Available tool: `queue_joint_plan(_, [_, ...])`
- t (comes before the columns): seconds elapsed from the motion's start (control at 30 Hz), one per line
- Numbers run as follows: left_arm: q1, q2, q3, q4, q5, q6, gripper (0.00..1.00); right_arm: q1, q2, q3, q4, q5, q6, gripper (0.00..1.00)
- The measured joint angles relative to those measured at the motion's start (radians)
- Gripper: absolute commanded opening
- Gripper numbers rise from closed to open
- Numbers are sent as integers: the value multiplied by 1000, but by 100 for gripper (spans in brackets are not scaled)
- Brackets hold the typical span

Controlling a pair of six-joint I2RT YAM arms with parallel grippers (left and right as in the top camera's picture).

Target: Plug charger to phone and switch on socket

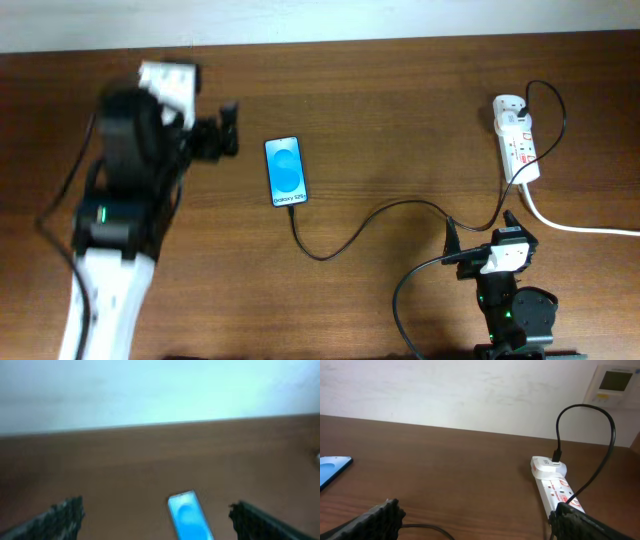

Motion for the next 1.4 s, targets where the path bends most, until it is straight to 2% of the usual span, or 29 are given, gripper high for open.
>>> queue_joint_plan(0.17, [74,-322,-406,249,0,15,99,0,-1,0,0,0,0,98])
queue_joint_plan(0.3, [110,-528,-638,407,1,30,99,0,-1,0,0,0,-1,98])
queue_joint_plan(0.43, [111,-687,-822,546,16,98,99,0,-1,0,0,0,0,98])
queue_joint_plan(0.53, [112,-801,-933,597,16,116,99,0,-1,0,0,0,0,98])
queue_joint_plan(0.97, [112,-1106,-1217,608,16,169,99,0,-1,0,0,0,0,98])
queue_joint_plan(1.13, [112,-1151,-1226,570,16,172,99,0,-1,0,0,0,0,98])
queue_joint_plan(1.27, [112,-1183,-1228,444,15,175,99,0,-1,0,0,0,0,99])
queue_joint_plan(1.4, [112,-1185,-1228,443,12,175,99,0,-1,0,0,0,-1,98])
